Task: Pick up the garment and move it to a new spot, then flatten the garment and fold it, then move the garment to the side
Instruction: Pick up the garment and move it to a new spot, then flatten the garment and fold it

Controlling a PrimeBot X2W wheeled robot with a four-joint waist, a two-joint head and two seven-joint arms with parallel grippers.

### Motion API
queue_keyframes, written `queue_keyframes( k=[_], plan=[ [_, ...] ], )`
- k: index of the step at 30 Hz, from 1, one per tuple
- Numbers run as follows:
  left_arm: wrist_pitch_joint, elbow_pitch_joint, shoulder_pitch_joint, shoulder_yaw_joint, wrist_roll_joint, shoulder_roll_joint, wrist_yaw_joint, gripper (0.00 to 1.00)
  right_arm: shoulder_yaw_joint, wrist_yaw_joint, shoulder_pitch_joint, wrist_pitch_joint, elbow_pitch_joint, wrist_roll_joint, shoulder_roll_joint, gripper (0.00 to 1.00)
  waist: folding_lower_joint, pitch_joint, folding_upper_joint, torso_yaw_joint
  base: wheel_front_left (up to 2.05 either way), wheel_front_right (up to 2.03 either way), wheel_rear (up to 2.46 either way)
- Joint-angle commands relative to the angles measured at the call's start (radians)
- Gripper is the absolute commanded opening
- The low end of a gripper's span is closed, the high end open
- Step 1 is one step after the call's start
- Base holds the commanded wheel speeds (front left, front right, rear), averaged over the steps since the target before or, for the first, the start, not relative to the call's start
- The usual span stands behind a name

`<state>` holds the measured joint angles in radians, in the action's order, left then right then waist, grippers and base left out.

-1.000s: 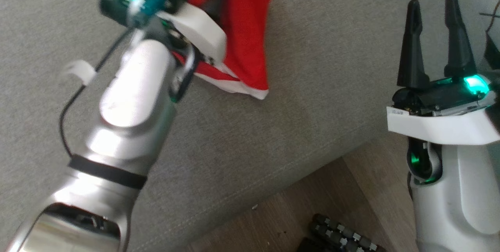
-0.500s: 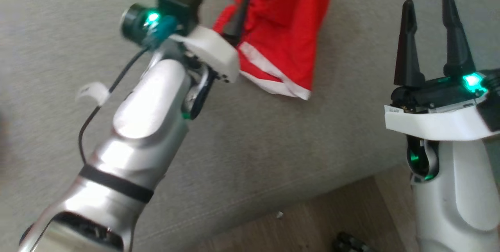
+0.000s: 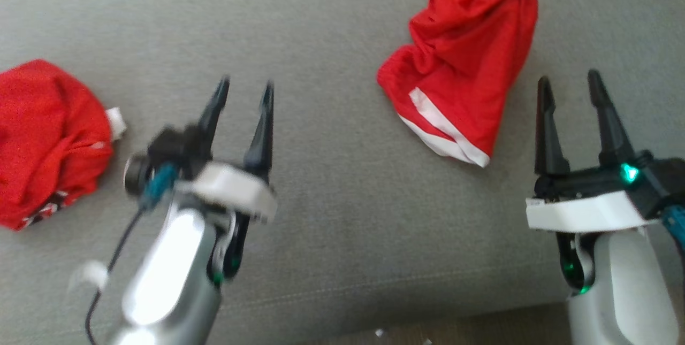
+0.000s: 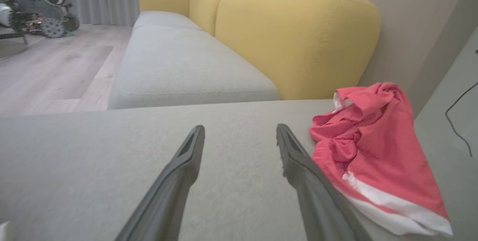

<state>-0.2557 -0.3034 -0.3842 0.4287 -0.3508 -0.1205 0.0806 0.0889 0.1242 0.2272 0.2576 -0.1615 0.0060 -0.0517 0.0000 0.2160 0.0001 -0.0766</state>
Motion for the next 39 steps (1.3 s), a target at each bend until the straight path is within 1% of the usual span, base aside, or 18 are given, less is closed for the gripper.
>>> queue_keyframes(
  k=[1, 4, 8, 12, 16, 19, 20, 25, 33, 39],
  plan=[
    [-0.006, 0.048, -0.009, -0.046, 0.011, -0.009, 0.004, 1.00, 0.024, 0.007, 0.002, 0.004, 0.029, 0.008, 0.001, 1.00, 0.0000, -0.031, -0.0001, 0.029, 0.00, 0.00, 0.00],
    [-0.006, 0.084, 0.064, -0.072, 0.025, 0.013, -0.007, 1.00, 0.020, 0.007, -0.016, 0.004, 0.026, 0.017, 0.001, 1.00, 0.0000, -0.040, -0.0001, 0.036, 0.00, 0.00, 0.00],
    [-0.006, 0.103, 0.110, -0.104, 0.045, 0.036, -0.026, 1.00, 0.023, 0.007, -0.022, 0.004, 0.025, 0.021, 0.001, 1.00, 0.0000, -0.040, -0.0001, 0.032, 0.00, 0.00, 0.00],
    [-0.006, 0.099, 0.117, -0.128, 0.062, 0.050, -0.045, 1.00, 0.033, 0.007, -0.013, 0.004, 0.027, 0.023, 0.001, 1.00, 0.0000, -0.026, -0.0001, 0.009, 0.00, 0.00, 0.00],
    [-0.006, 0.065, 0.094, -0.128, 0.079, 0.057, -0.070, 1.00, 0.035, 0.007, -0.003, 0.004, 0.035, 0.029, 0.001, 1.00, 0.0000, 0.003, -0.0001, -0.028, 0.00, 0.00, 0.00],
    [-0.003, -0.016, 0.058, -0.108, 0.096, 0.057, -0.081, 1.00, 0.040, 0.007, 0.004, 0.004, 0.043, 0.036, 0.001, 1.00, 0.0000, 0.032, -0.0001, -0.066, 0.00, 0.00, 0.00],
    [-0.003, -0.016, 0.058, -0.108, 0.096, 0.057, -0.081, 1.00, 0.040, 0.007, 0.004, 0.004, 0.043, 0.036, 0.001, 1.00, 0.0000, 0.032, -0.0001, -0.066, 0.00, 0.00, 0.00],
    [0.012, -0.120, -0.053, -0.086, 0.104, 0.060, -0.092, 1.00, 0.042, 0.007, 0.022, 0.004, 0.060, 0.054, 0.001, 1.00, 0.0000, 0.089, -0.0001, -0.132, 0.00, 0.00, 0.00],
    [0.038, -0.241, -0.226, -0.033, 0.096, 0.065, -0.146, 1.00, 0.045, 0.007, 0.043, 0.004, 0.075, 0.089, 0.001, 1.00, 0.0000, 0.155, -0.0001, -0.216, 0.00, 0.00, 0.00],
    [0.055, -0.341, -0.326, -0.009, 0.097, 0.061, -0.172, 1.00, 0.051, 0.007, 0.055, 0.004, 0.082, 0.112, 0.001, 1.00, 0.0000, 0.184, -0.0001, -0.265, 0.00, 0.00, 0.00]
  ],
)
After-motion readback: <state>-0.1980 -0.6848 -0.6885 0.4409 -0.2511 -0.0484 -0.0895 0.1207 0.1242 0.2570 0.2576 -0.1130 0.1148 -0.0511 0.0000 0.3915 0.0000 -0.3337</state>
